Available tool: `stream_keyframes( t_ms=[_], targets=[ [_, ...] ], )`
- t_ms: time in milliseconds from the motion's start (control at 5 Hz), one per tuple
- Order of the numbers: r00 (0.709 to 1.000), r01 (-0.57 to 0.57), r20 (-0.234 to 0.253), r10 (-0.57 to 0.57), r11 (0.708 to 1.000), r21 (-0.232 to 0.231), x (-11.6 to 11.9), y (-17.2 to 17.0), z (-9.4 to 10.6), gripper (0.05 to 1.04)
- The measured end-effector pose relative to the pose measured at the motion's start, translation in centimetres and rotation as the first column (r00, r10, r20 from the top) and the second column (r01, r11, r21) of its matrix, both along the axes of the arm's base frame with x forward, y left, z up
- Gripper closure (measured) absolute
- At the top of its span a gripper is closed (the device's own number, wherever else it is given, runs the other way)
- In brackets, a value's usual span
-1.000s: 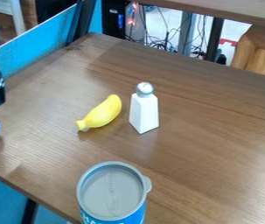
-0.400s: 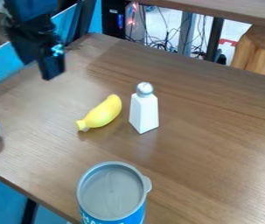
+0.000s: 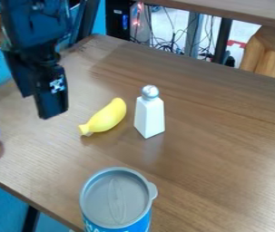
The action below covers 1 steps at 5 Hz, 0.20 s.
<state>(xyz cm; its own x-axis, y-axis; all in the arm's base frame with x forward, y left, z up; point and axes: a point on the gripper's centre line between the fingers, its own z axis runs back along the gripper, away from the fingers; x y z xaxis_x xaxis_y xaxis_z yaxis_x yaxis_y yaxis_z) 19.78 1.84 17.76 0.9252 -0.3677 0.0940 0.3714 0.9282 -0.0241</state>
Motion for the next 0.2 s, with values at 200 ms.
stream_keyframes(
  t_ms=[200],
  targets=[
    [0.999,0.024,-0.024,-0.024,0.999,0.023,-1.45,-1.46,-0.42,0.082]
  ],
)
